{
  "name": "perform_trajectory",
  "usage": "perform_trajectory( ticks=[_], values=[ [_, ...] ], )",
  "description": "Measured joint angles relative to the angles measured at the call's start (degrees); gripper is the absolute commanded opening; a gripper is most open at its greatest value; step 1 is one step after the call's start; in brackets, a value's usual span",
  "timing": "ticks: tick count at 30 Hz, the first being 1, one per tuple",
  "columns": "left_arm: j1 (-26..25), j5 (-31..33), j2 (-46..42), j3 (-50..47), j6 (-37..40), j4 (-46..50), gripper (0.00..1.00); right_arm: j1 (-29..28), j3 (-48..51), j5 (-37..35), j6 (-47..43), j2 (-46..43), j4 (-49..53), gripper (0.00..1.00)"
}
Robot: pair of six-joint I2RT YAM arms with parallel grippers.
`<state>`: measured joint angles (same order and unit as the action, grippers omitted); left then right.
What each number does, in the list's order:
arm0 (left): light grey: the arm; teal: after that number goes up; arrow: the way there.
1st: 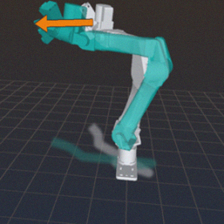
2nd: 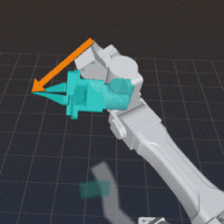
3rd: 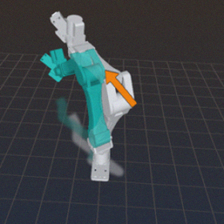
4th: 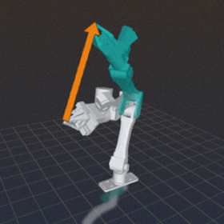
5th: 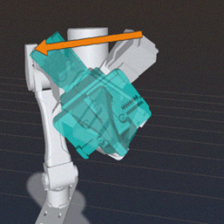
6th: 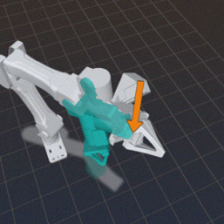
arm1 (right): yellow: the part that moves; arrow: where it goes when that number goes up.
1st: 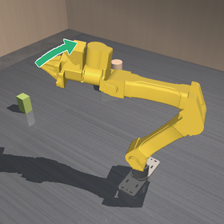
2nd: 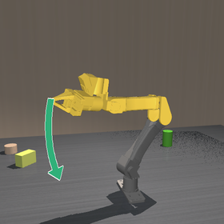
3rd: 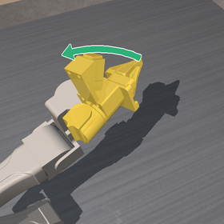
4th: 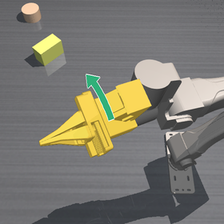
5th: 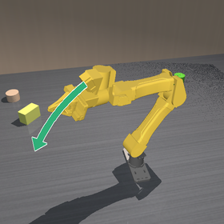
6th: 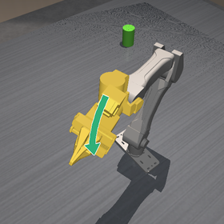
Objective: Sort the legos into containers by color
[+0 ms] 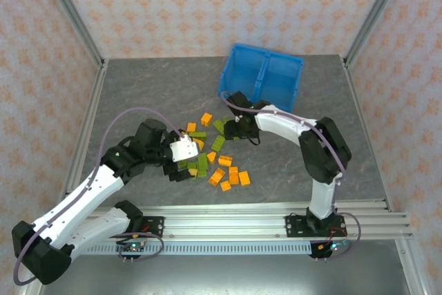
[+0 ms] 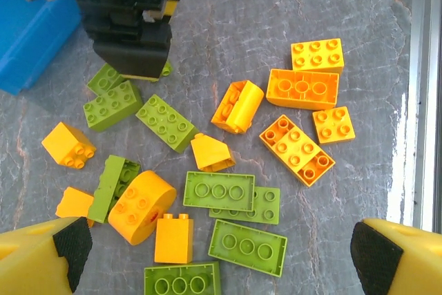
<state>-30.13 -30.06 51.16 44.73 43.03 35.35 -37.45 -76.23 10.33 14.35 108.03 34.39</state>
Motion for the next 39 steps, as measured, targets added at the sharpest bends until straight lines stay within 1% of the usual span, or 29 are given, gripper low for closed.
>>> perform_trajectory(
  ticks=[4,7,10,12,15,17,21,24,26,28,30,33,35,39],
  values=[
    [0.0,0.0,0.0,-0.7,0.6,-0.2,1.00,0.0,-2.2,-0.1,-2.4,4.0,-0.8,0.51],
    [0.0,0.0,0.0,-1.1,0.6,-0.3,1.00,0.0,-3.8,-0.3,-3.0,6.4,-1.6,0.35],
    [0.0,0.0,0.0,-1.1,0.6,-0.5,1.00,0.0,-3.9,-0.9,-3.0,6.9,-1.8,0.22],
    [0.0,0.0,0.0,-1.2,0.6,-0.8,1.00,0.0,-3.9,-0.9,-3.1,6.9,-2.0,0.15],
    [0.0,0.0,0.0,-1.5,0.5,-1.4,1.00,0.0,-3.5,-0.9,-2.8,6.3,-2.4,0.14],
    [0.0,0.0,-0.2,-1.8,0.3,-2.7,1.00,0.0,-1.9,-0.9,-2.7,4.2,-2.6,0.14],
    [0.0,0.0,-2.5,-3.9,-2.0,-7.1,1.00,0.2,1.5,-2.2,-1.9,-5.4,-2.5,0.13],
    [0.0,-0.1,-4.5,-5.0,-4.4,-10.9,1.00,1.4,1.2,-4.6,-0.9,-13.6,-3.2,0.12],
    [0.0,-0.9,-5.2,-5.1,-6.7,-13.9,1.00,3.1,0.2,-7.0,0.1,-17.6,-3.9,0.12],
    [0.0,-2.0,-5.4,-5.0,-8.7,-16.2,1.00,5.6,-1.2,-9.3,1.3,-19.4,-4.9,0.12],
    [-0.3,-3.1,-5.3,-4.1,-10.4,-16.9,1.00,9.2,-2.8,-10.7,2.3,-19.2,-5.8,0.12],
    [-0.7,-4.7,-5.2,-1.7,-11.8,-17.6,1.00,15.7,-7.1,-11.6,3.5,-15.5,-6.6,0.12],
    [-1.0,-5.5,-5.1,-0.2,-11.7,-19.2,1.00,19.6,-12.2,-11.9,3.9,-10.1,-7.1,0.13],
    [-1.1,-5.7,-2.6,1.7,-11.2,-21.2,1.00,23.8,-22.8,-12.1,4.6,2.6,-6.8,0.15]
  ],
)
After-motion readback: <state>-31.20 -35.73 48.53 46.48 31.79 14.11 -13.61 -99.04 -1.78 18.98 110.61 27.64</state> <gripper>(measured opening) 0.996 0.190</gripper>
